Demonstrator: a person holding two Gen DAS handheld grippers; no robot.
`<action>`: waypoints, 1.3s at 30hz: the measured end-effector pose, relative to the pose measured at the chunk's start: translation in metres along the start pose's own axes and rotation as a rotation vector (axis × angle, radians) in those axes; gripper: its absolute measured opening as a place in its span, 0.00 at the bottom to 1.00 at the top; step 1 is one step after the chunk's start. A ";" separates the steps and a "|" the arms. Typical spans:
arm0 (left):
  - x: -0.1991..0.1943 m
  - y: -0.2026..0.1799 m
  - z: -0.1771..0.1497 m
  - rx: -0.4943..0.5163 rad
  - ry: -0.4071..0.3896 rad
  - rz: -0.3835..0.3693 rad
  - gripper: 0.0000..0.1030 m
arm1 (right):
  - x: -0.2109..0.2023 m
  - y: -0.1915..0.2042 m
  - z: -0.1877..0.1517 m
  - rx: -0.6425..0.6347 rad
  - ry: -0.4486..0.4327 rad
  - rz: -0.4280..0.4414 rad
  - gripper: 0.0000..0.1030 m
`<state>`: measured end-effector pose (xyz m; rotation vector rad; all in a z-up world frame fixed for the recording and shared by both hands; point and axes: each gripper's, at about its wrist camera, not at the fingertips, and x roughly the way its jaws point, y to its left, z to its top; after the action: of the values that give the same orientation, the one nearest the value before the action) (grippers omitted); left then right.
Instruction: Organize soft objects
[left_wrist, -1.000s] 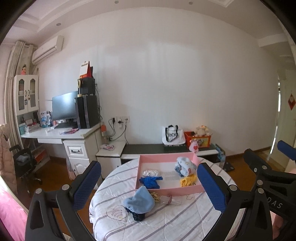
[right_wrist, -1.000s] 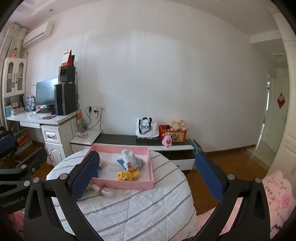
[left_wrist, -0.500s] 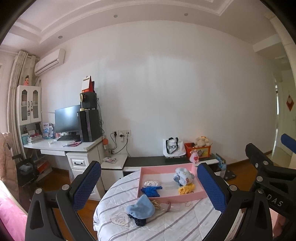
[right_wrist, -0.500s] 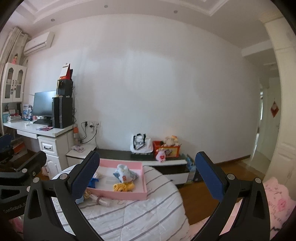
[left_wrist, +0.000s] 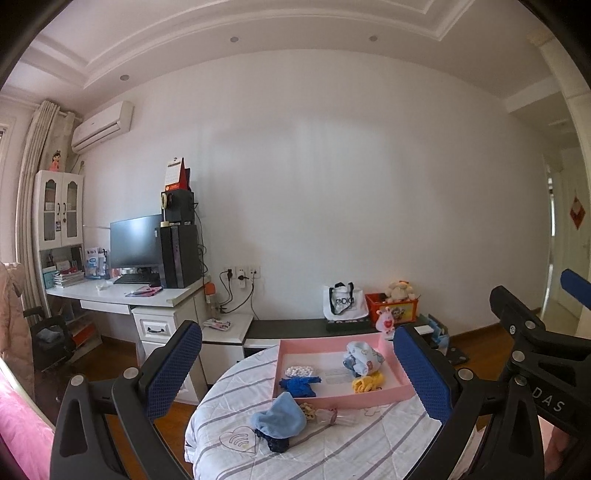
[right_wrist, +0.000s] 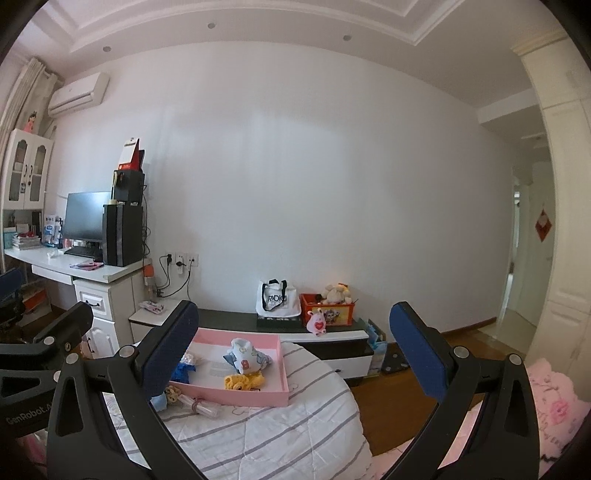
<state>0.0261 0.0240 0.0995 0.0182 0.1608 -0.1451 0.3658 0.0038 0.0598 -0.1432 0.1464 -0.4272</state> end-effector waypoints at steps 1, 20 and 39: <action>0.001 0.000 -0.001 0.001 0.000 0.004 1.00 | -0.001 -0.001 0.000 0.003 0.000 0.001 1.00; 0.022 0.003 -0.004 -0.010 0.074 -0.019 1.00 | 0.011 0.001 -0.006 0.006 0.052 0.019 1.00; 0.065 0.015 -0.013 -0.014 0.272 -0.011 1.00 | 0.059 0.018 -0.035 -0.026 0.213 0.042 1.00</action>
<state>0.0893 0.0299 0.0768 0.0232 0.4334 -0.1526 0.4195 -0.0088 0.0160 -0.1196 0.3640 -0.3986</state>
